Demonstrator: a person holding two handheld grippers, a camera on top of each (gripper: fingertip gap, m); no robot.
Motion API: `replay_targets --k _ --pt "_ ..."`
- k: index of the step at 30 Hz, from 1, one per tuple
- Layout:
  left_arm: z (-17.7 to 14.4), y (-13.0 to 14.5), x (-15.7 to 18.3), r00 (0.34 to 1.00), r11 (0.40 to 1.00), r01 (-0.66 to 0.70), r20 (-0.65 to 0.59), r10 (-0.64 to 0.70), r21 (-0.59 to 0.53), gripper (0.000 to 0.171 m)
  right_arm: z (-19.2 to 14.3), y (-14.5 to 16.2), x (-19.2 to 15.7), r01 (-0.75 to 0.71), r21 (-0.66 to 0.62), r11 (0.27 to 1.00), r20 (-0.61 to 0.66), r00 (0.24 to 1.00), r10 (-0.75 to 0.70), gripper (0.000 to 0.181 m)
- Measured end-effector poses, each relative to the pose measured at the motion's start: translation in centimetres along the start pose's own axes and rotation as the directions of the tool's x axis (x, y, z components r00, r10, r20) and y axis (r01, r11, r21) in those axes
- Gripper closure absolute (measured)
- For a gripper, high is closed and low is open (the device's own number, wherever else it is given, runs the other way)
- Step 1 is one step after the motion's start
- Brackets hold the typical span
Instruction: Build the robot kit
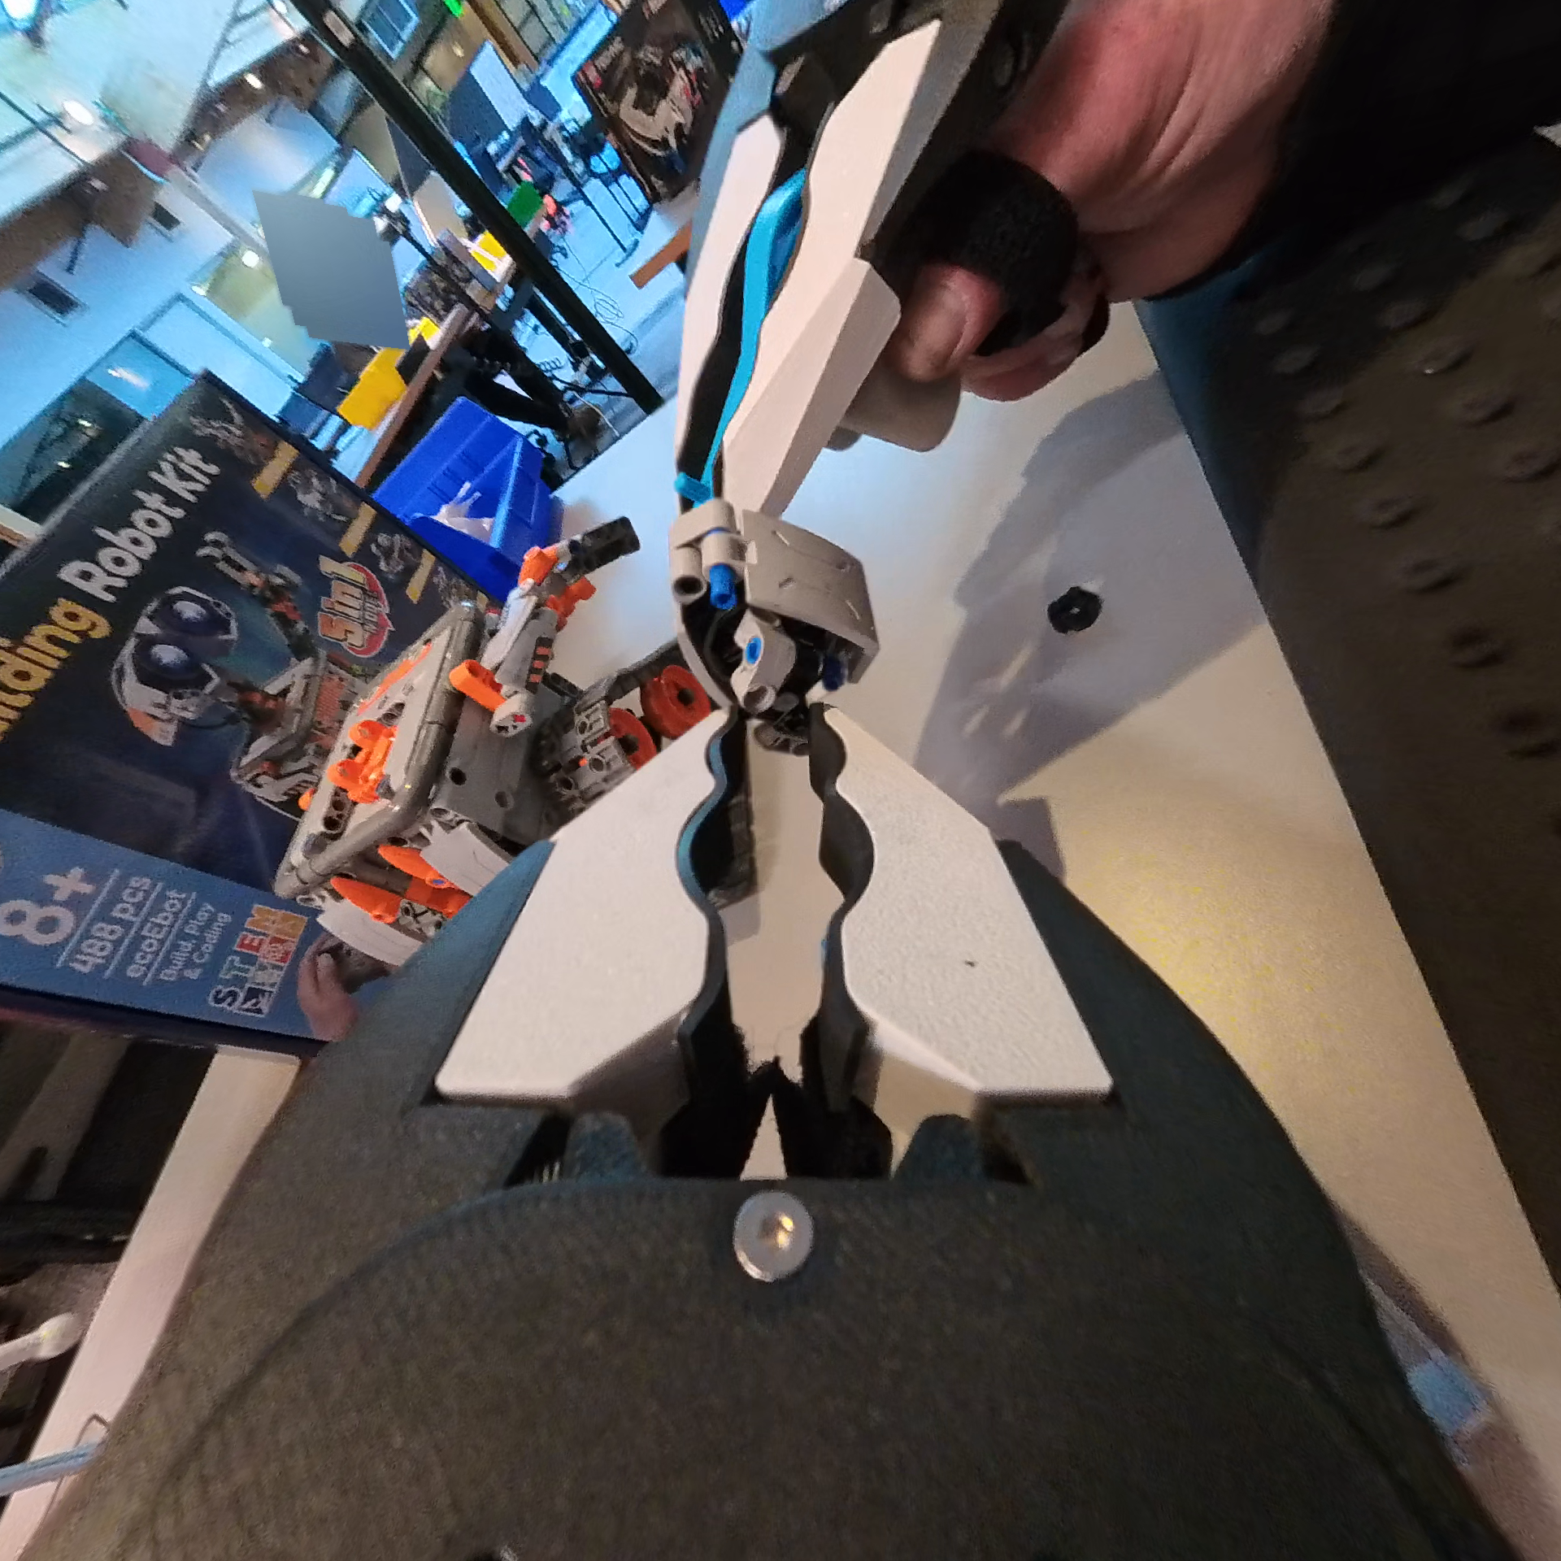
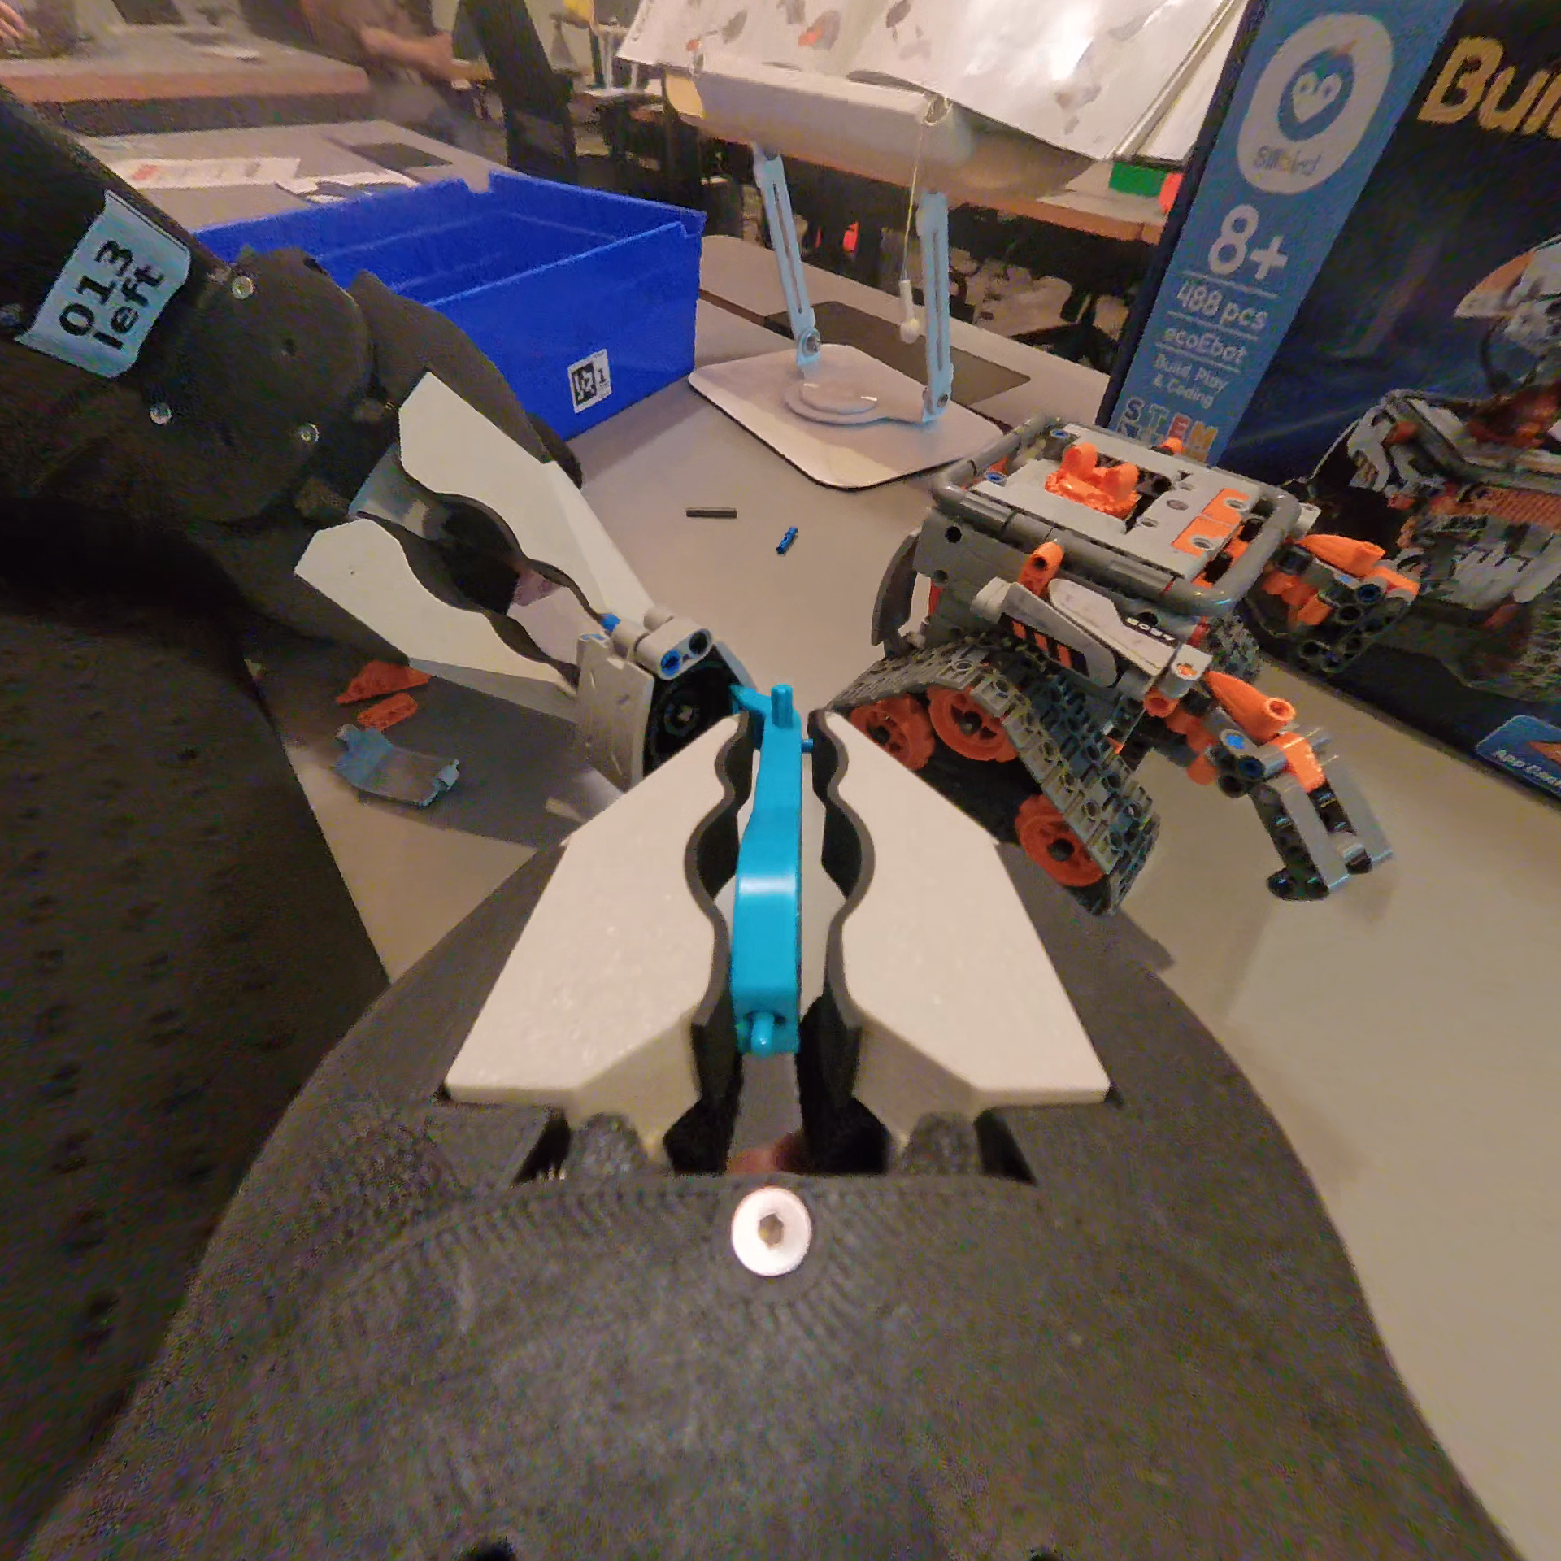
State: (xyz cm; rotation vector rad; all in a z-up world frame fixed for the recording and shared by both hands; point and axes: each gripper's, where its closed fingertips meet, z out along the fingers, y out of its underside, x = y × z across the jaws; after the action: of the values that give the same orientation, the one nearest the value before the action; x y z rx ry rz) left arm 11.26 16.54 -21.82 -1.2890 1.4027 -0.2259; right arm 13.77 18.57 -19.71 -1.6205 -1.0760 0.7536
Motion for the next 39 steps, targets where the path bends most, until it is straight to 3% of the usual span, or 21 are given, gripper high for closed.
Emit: replay_targets --k 4,10,20,23,33,39 --pt "-0.3 -0.8 -0.5 0.998 0.998 -0.054 0.042 0.052 0.028 0.160 -0.3 -0.8 0.1 -0.005 0.041 0.999 -0.012 1.000 0.006 0.170" --pt "-0.3 -1.1 -0.6 0.999 0.999 -0.027 0.026 0.026 0.041 0.160 -1.4 -2.8 -0.6 0.032 0.153 0.988 -0.006 0.999 -0.032 0.170" --pt "-1.0 -2.3 -1.0 0.997 0.993 -0.061 0.053 0.056 0.101 0.159 -1.2 -3.1 -1.0 0.071 0.140 0.988 -0.002 0.997 -0.071 0.171" --pt "-1.2 -3.1 -1.2 0.989 0.986 -0.129 0.091 0.120 0.101 0.160 -0.9 -2.9 -1.1 0.045 0.140 0.989 0.004 0.999 -0.046 0.170" --pt "-0.8 -3.5 -1.1 0.994 0.988 -0.084 0.077 0.075 0.127 0.158 -1.9 -4.0 -1.5 0.095 0.184 0.978 -0.032 0.995 -0.090 0.171" --pt "0.0 -3.6 -0.8 0.995 0.984 0.105 -0.020 -0.103 0.143 0.122 -1.7 -3.8 -1.7 0.095 0.189 0.977 -0.024 0.995 -0.092 0.171"
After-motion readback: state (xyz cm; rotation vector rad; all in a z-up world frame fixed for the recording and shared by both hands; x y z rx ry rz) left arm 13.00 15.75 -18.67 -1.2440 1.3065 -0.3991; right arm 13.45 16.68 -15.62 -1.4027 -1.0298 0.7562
